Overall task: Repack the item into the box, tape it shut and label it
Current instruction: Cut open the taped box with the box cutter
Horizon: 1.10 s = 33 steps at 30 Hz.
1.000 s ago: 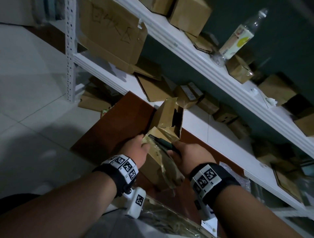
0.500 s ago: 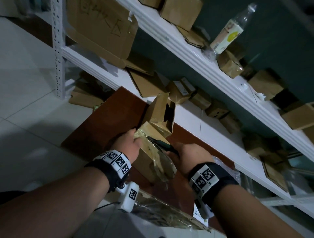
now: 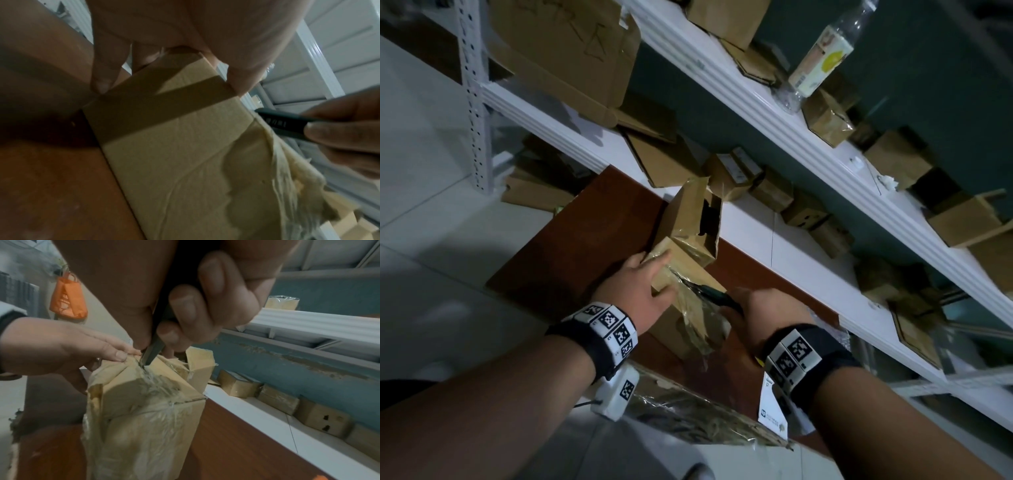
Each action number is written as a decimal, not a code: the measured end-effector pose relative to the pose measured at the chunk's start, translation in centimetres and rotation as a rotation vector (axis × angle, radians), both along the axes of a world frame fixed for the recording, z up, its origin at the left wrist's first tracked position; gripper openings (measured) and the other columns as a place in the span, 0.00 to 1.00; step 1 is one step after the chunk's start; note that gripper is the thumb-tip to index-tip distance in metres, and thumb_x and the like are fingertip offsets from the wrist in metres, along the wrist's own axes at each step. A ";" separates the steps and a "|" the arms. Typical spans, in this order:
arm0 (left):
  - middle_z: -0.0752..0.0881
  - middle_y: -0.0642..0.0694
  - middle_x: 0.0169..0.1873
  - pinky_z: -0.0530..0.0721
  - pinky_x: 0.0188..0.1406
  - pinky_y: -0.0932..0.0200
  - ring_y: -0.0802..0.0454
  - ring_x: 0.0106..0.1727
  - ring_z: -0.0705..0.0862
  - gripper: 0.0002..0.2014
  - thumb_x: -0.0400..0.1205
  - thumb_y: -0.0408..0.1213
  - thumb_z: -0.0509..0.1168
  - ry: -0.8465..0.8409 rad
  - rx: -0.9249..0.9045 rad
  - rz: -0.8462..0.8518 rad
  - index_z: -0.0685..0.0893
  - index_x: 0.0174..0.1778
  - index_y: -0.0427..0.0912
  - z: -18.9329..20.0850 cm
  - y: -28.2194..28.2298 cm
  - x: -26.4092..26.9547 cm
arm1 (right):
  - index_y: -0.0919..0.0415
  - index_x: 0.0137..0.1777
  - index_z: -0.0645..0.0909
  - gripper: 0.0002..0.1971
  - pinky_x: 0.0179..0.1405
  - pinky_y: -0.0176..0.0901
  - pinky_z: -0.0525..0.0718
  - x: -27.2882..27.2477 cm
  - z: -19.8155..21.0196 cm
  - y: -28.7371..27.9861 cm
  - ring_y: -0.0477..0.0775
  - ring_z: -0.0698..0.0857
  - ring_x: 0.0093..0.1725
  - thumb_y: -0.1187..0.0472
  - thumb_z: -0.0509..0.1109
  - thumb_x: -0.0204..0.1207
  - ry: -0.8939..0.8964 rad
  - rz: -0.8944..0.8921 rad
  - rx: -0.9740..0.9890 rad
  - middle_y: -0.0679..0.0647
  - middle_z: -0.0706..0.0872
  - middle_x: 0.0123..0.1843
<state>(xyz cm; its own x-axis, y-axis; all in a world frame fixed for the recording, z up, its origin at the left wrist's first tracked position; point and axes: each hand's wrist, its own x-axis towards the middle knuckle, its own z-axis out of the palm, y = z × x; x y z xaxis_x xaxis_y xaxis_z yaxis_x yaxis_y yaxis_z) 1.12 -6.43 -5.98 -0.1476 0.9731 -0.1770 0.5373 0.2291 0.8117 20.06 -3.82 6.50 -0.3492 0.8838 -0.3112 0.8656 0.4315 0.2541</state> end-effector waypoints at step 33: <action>0.67 0.51 0.81 0.80 0.61 0.55 0.48 0.72 0.78 0.32 0.79 0.60 0.67 -0.039 0.044 0.041 0.67 0.80 0.70 -0.1 0.1 0.1 | 0.37 0.66 0.77 0.18 0.44 0.45 0.83 5.6 3.3 -1.1 0.58 0.87 0.50 0.36 0.54 0.84 -0.306 0.040 -0.037 0.49 0.87 0.47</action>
